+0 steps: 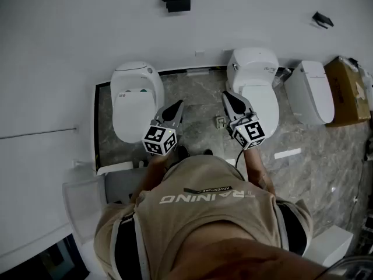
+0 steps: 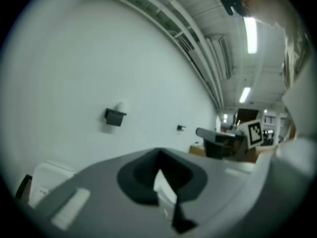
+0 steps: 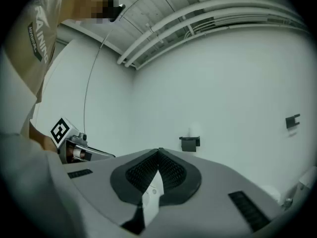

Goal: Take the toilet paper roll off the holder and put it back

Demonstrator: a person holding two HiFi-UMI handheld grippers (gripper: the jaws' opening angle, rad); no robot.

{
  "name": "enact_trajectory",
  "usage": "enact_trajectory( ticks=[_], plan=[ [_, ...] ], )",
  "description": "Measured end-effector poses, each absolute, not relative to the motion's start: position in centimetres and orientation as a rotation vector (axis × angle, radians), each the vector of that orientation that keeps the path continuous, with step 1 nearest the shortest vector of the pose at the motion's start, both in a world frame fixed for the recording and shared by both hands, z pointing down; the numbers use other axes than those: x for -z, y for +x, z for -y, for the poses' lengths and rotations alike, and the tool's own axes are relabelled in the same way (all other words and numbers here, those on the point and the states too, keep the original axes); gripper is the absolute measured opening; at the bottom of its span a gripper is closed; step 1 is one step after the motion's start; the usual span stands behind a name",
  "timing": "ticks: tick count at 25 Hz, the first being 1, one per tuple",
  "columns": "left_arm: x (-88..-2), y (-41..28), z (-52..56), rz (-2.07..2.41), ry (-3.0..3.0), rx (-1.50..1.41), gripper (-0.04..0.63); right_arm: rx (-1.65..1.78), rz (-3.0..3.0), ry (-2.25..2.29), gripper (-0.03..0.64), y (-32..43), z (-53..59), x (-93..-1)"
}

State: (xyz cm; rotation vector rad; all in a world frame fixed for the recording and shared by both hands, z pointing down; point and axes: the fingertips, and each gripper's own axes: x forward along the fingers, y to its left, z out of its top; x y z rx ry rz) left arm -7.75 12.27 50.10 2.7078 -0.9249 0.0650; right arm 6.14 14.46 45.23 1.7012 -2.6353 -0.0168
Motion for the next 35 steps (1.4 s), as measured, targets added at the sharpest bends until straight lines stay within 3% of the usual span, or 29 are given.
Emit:
enact_trajectory(
  ticks=[17, 35],
  plan=[
    [-49.2, -10.1, -9.0, 0.906, 2.733, -0.035, 0.000, 0.070, 2.625, 1.644, 0.014, 1.9, -11.4, -44.5],
    [-52.3, -12.2, -0.6, 0.854, 2.723, -0.126, 0.000, -0.091, 2.519, 1.777, 0.014, 1.2, -3.2, -48.2]
  ],
)
